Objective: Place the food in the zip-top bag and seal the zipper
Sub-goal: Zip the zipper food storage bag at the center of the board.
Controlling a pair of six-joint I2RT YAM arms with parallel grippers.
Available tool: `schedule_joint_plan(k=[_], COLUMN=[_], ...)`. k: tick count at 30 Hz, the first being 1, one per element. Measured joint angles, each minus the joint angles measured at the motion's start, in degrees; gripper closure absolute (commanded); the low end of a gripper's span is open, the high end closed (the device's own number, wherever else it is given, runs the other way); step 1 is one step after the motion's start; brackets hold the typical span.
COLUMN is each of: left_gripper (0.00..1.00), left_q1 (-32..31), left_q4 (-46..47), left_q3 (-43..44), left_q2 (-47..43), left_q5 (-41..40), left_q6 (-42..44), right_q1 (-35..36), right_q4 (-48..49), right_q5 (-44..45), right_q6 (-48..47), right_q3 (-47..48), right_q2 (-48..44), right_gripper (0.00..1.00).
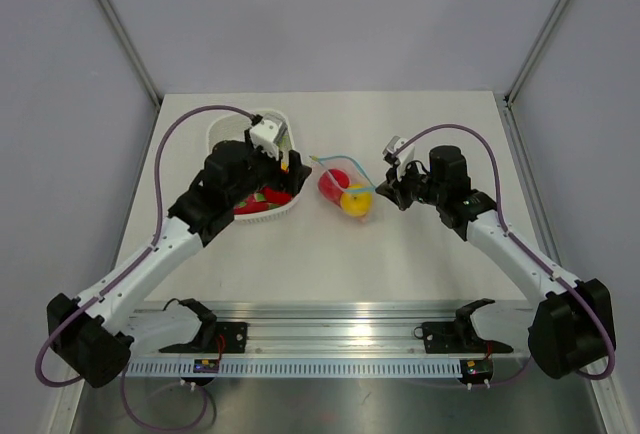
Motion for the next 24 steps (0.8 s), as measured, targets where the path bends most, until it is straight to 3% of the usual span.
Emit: schedule_joint_plan(k=[4, 7, 11, 17, 24], left_gripper=[0.19, 0.20, 0.26, 0.29, 0.30], left_q1=[0.09, 0.33, 4.22, 13.81, 15.93], left_q4=[8.50, 9.14, 8.94, 9.49, 9.42], left_q3=[-11.67, -17.11, -16.50, -12.39, -7.48], left_q2=[-1.75, -1.29, 2.58, 11.21, 18.14], left_q5=[3.89, 9.16, 17.77, 32.92, 42.64], left_q6=[13.64, 23.43, 32.74, 39.65, 44.85], right_q1=[-0.15, -0.17, -0.20, -0.22, -0.22], right_q4=[-2.05, -3.30, -3.85, -4.83, -5.55], right_q5=[-2.84, -3.78, -4.44, -5.31, -5.70], right_q6=[-1.53, -2.10, -2.45, -2.62, -2.78], right_q3=[0.83, 0.83, 0.83, 0.83, 0.83], right_q2=[0.24, 0.22, 0.07, -0.04, -0.04], right_gripper=[1.00, 1.00, 1.00, 1.00, 1.00])
